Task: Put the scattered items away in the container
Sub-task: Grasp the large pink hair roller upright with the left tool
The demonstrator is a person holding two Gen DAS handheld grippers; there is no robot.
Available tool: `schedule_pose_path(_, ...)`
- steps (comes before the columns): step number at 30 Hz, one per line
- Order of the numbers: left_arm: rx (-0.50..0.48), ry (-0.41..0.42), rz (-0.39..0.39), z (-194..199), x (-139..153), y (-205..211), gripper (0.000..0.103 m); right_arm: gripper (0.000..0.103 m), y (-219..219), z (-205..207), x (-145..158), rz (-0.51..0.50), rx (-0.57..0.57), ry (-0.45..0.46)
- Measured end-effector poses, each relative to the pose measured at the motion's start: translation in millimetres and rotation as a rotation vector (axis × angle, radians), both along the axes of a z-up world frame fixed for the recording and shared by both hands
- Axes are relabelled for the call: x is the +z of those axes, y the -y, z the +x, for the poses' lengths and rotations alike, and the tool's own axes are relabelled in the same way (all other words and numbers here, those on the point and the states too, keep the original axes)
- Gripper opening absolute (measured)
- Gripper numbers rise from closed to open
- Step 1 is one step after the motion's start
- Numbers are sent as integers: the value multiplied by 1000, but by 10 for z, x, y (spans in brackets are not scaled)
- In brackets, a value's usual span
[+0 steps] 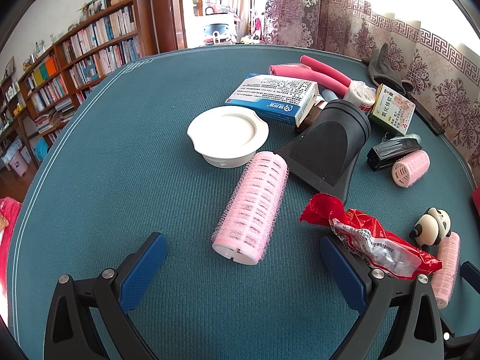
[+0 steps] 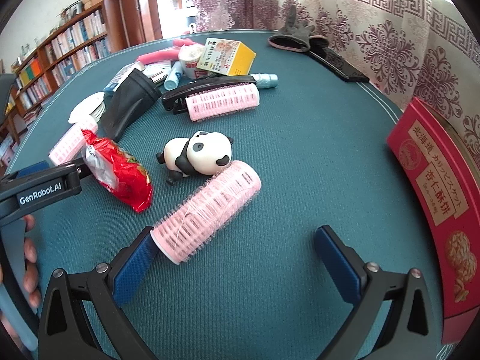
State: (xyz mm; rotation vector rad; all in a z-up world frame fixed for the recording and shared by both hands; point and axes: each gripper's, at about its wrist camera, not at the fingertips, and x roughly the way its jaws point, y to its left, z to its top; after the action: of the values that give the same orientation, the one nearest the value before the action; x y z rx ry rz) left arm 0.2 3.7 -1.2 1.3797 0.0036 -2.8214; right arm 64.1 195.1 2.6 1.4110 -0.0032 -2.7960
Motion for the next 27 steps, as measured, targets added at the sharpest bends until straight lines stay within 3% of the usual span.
schedule_pose_path(2,0,0,0,1,-2,-5,103,103,-37,74,-4,2,114,-10)
schedule_pose_path(8,0,0,0,10,2,0,103,103,-31,244,-25,32,255,-2)
schedule_pose_path(27,12,0,12,30,19,75,103,103,-70,273,-31,24,267,-30)
